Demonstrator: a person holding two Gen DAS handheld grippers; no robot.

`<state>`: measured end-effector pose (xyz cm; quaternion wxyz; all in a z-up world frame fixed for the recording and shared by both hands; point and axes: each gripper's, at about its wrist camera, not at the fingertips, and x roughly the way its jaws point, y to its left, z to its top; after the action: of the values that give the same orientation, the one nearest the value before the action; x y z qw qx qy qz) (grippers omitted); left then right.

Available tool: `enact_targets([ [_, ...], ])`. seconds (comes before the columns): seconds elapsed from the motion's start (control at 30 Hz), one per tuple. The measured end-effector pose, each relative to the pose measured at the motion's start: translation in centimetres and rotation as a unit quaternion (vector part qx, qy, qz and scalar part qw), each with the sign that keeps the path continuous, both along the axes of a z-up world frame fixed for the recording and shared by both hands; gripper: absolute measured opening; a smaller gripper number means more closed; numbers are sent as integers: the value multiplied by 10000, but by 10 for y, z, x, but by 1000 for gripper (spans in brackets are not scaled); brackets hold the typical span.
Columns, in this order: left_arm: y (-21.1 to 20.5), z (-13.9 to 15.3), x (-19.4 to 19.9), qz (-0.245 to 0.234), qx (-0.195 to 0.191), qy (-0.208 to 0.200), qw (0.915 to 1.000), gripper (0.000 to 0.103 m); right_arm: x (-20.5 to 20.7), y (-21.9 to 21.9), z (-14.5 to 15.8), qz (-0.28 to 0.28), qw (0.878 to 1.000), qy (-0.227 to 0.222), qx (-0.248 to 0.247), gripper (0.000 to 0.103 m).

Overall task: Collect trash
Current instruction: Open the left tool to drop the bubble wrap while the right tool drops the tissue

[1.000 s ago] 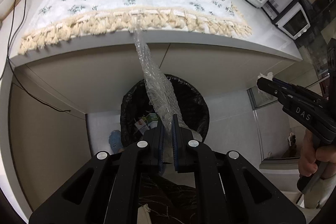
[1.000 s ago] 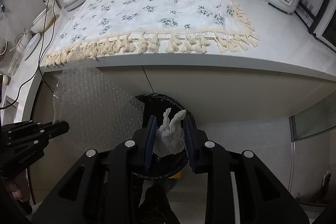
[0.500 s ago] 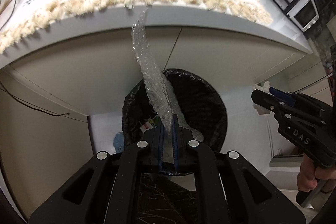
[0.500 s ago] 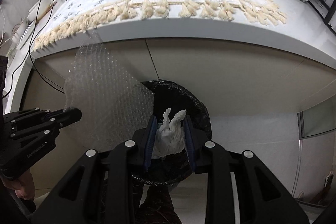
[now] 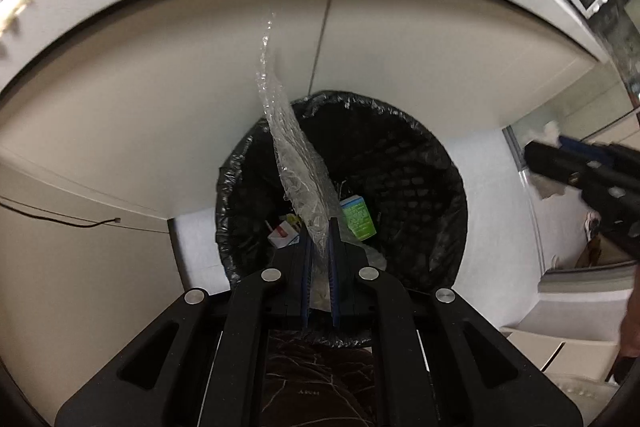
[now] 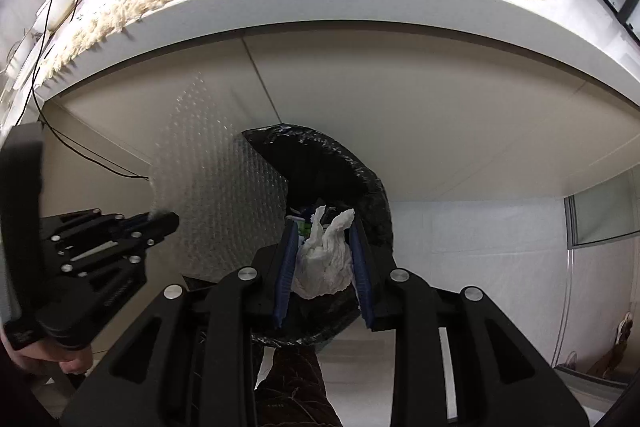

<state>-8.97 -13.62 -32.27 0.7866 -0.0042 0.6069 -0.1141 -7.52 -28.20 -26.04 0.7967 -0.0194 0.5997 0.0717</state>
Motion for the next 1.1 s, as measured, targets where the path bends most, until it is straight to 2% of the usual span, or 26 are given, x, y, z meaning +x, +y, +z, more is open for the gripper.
enact_targets([
  [0.13, -8, -11, 2, -52, 53, 65, 10000, 6, -3, -11, 0, -107, 9999, 12, -2, 26],
  [0.27, -12, -9, 5, -42, 35, -16, 10000, 13, -6, -18, 1, -162, 9998, 60, -16, 26],
  [0.3, -12, -8, 6, 2, 46, -16, 10000, 17, -6, -18, 2, -160, 9998, 70, 9, 26],
  [0.37, -10, -6, 8, 112, 21, -52, 9999, 37, -6, -20, 3, -131, 9999, 71, -14, 26],
  [0.43, -7, 0, 9, 231, -10, -166, 9996, 47, -4, -19, 2, -99, 9999, 96, 19, 26],
  [0.47, -4, 3, 9, 309, -23, -212, 9993, 56, -3, -18, 2, -84, 9999, 104, 20, 26],
  [0.73, 30, 37, 6, 962, -118, -573, 9936, 95, 11, 8, -15, 157, 9996, 119, 193, 26],
  [0.97, 56, 47, 3, 1234, 3, -514, 9910, 97, 22, 45, -28, 479, 9983, 207, 264, 28],
  [1.1, 69, 44, 3, 1320, 82, -449, 9902, 97, 25, 56, -27, 575, 9979, 189, 244, 29],
])
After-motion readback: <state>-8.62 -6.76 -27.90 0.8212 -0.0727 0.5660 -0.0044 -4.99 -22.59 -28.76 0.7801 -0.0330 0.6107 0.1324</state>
